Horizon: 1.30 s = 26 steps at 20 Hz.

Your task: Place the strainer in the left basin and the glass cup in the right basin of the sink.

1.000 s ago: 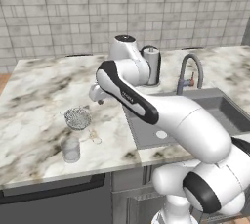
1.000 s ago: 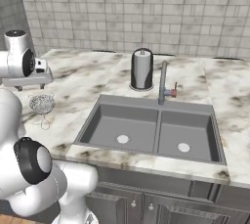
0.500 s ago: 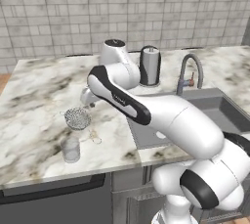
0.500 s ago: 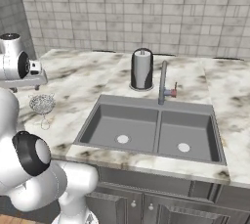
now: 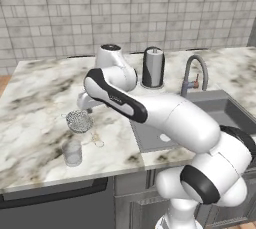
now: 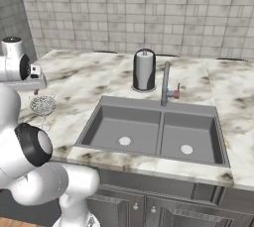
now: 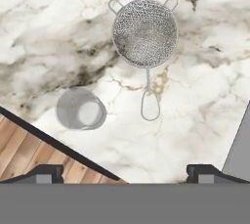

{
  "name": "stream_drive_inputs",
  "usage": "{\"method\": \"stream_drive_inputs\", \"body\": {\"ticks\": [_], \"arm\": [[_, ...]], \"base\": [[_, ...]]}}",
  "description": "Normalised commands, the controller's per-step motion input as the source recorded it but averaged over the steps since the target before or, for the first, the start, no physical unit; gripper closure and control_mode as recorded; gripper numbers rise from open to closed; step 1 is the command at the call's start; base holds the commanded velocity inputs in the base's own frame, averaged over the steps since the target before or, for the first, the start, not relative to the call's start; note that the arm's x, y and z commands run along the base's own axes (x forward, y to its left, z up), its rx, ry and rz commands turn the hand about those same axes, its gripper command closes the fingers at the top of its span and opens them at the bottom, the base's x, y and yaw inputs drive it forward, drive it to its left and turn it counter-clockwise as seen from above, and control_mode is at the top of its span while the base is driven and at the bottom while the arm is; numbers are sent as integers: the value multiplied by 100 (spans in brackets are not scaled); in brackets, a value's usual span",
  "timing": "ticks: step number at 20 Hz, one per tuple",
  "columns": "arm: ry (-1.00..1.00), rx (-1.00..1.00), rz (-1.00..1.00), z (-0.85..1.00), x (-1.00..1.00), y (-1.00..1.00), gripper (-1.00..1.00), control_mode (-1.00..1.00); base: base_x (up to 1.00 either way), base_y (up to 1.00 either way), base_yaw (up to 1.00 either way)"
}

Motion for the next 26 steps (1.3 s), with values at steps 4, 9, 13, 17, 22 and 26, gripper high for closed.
{"method": "stream_drive_inputs", "body": {"ticks": [4, 9, 13, 17, 22, 26], "arm": [[3, 0, 0, -17, 20, 11, -100, -100], [0, -3, 0, -14, 23, 2, -100, -100], [0, 0, 0, -18, 21, -1, -100, -100], [7, 0, 0, -24, 23, 0, -100, -100], [9, 0, 0, -25, 18, -8, -100, -100], [8, 0, 0, -26, 6, -5, -100, -100]], "base": [[0, 0, 0], [0, 0, 0], [0, 0, 0], [0, 0, 0], [0, 0, 0], [0, 0, 0]]}}
